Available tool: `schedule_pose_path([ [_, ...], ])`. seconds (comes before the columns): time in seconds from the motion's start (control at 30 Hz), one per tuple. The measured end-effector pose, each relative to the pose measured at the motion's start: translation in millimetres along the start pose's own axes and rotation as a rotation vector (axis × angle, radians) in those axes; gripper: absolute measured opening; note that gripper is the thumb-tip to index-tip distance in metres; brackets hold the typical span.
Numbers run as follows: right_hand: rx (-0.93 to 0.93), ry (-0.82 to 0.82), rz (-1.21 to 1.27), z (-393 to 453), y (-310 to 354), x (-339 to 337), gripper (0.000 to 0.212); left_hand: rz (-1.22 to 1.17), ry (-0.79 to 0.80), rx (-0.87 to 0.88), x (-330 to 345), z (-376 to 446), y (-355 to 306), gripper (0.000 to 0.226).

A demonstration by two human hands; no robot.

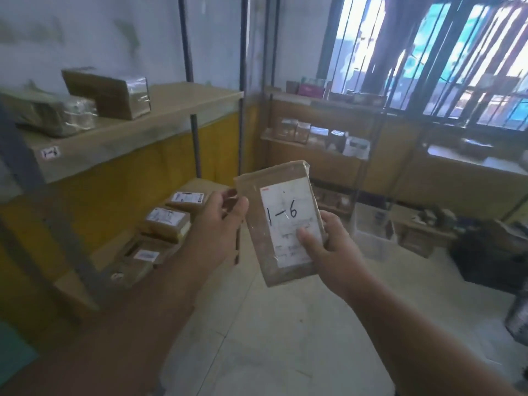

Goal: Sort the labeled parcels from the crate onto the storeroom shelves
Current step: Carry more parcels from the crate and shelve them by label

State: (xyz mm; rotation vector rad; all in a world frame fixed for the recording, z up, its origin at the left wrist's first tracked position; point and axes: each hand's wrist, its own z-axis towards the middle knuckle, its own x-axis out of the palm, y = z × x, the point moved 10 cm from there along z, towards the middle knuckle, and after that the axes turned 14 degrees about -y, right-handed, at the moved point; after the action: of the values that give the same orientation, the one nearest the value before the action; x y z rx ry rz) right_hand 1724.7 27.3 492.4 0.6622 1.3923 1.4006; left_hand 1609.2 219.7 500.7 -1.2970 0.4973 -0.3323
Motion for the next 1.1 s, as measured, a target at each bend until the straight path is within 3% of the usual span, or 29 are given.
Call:
schedule_pose_path([
  [0.33,-0.144,0.104,0.059,226,28,71,0.039,0.169,-0.260,0.174,41,178,-35,0.032],
  [0.5,-0.224,0.117,0.087,314,61,90,0.039,0.293,-0.339,0.232,56,249,-63,0.043],
  [0.6,-0.270,0.174,0.130,363,78,110,0.039,0.337,-0.480,0.271,50,282,-83,0.044],
  [0.87,-0.439,0.502,0.115,445,132,220,0.031,0.527,-0.866,0.214,19,305,-84,0.059],
  [1.1,-0.604,0.765,0.164,432,213,306,0.035,0.820,-1.100,0.172,-15,273,-97,0.063],
])
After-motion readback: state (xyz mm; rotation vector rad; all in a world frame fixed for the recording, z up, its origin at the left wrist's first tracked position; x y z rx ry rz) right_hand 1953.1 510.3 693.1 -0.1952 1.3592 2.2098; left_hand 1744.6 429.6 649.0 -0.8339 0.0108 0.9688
